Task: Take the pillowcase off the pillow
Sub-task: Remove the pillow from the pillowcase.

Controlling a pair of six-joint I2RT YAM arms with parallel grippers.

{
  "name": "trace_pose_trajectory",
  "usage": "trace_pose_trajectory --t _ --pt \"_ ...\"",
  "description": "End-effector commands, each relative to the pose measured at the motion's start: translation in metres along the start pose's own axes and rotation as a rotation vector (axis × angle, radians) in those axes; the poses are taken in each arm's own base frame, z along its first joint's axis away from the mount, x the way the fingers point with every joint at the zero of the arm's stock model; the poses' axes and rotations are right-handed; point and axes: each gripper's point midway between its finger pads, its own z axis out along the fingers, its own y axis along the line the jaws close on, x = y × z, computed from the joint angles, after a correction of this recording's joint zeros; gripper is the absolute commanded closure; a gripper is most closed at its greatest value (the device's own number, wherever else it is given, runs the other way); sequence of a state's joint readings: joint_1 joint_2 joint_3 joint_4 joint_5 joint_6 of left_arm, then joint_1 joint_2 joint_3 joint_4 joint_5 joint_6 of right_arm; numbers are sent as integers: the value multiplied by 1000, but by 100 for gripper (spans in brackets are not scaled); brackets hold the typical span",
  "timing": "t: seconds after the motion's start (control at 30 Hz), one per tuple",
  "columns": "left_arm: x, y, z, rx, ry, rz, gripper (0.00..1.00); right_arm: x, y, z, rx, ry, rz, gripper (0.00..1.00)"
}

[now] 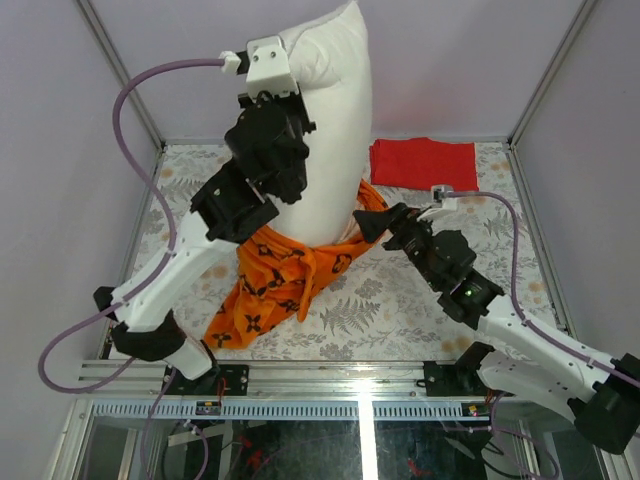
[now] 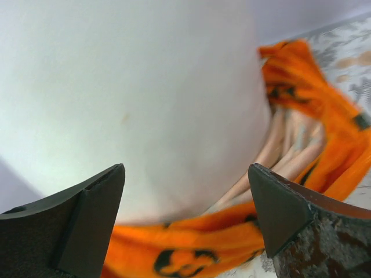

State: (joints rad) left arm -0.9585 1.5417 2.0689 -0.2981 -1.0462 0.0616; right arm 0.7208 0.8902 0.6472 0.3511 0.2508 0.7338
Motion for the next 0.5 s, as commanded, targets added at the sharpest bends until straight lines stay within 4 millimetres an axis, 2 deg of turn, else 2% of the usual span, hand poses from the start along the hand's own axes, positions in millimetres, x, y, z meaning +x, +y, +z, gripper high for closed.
trace_pose_trajectory --t 0.0,0.1,0.2,0.3,0.47 --pt "-11 13 28 -145 -35 29 100 14 53 3 -174 6 -29 7" --pt "0 9 46 -210 -33 98 100 41 86 4 -239 68 -91 8" --pt "6 3 51 -209 -30 110 100 67 115 8 -313 141 -115 7" --pt "9 4 53 -207 -29 105 100 81 134 16 -365 187 -85 7" --pt "14 8 56 -207 -15 112 100 93 156 19 -435 241 -72 7"
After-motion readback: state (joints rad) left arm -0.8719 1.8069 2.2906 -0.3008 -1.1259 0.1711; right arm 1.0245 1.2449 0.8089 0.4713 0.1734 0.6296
